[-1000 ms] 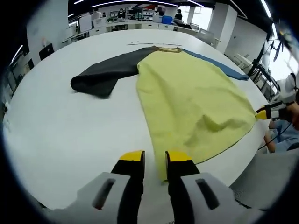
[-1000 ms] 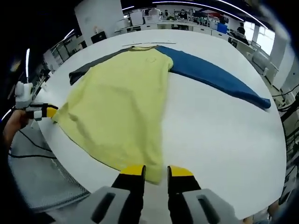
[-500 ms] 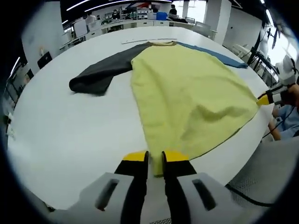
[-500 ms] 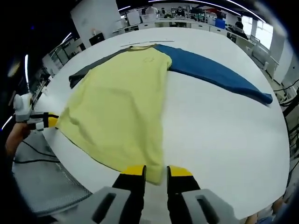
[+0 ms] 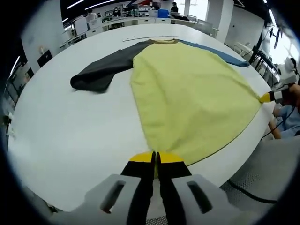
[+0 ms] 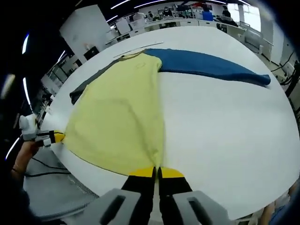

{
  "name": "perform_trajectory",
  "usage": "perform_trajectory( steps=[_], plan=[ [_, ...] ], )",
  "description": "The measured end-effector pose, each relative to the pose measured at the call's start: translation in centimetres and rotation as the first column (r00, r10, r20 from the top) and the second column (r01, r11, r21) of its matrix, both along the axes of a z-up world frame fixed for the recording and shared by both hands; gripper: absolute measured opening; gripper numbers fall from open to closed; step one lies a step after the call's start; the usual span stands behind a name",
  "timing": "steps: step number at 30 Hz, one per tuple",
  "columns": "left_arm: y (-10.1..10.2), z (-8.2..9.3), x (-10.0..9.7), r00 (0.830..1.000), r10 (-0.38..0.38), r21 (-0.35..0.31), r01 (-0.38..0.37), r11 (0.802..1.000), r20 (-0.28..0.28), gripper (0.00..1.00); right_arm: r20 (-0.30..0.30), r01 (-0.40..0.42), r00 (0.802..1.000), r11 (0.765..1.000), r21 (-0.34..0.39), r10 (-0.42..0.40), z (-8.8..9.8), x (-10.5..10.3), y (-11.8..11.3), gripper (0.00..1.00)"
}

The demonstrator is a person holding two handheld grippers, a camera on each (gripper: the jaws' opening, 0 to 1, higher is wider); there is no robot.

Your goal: Fold the garment on the visible template until the final outline fits inside the template.

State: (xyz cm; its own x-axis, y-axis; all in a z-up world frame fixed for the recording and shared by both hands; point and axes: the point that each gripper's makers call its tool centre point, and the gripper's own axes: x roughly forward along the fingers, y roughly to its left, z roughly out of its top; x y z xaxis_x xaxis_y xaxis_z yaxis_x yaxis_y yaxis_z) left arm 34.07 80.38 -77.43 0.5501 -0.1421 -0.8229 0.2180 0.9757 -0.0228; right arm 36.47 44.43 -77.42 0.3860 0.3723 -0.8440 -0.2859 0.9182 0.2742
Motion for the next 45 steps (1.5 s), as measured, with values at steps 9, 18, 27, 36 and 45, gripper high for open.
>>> perform_trajectory(
  steps=[9,18,27,36,45],
  plan=[
    [-0.3,0.0,-0.9,0.999,-0.033,0.043,0.033,0.999,-0.012,0.0,-0.017,-0.01,1.0,1.0,-0.006,0.01,-0.3,-0.9,-0.3,0.0],
    [-0.5,0.0,-1.9,0.999,-0.034,0.046,0.036,0.998,-0.033,0.0,-0.041,-0.042,0.998,0.999,-0.019,0.041,-0.3,-2.1,-0.5,0.0],
    [-0.7,0.0,-2.6,0.999,-0.035,0.042,0.037,0.998,-0.041,0.0,-0.052,-0.031,0.998,0.999,-0.004,0.031,-0.3,-2.7,-0.6,0.0],
    [-0.8,0.7,-2.0,0.998,-0.063,0.043,0.062,0.997,0.016,0.25,-0.016,0.016,1.0,1.0,0.019,-0.015,0.6,-1.5,-1.7,0.21],
    [-1.1,2.9,0.2,0.986,0.005,-0.074,0.008,0.997,0.169,0.56,0.112,-0.007,0.994,0.999,0.037,0.003,2.2,1.1,-2.4,0.51]
  ],
)
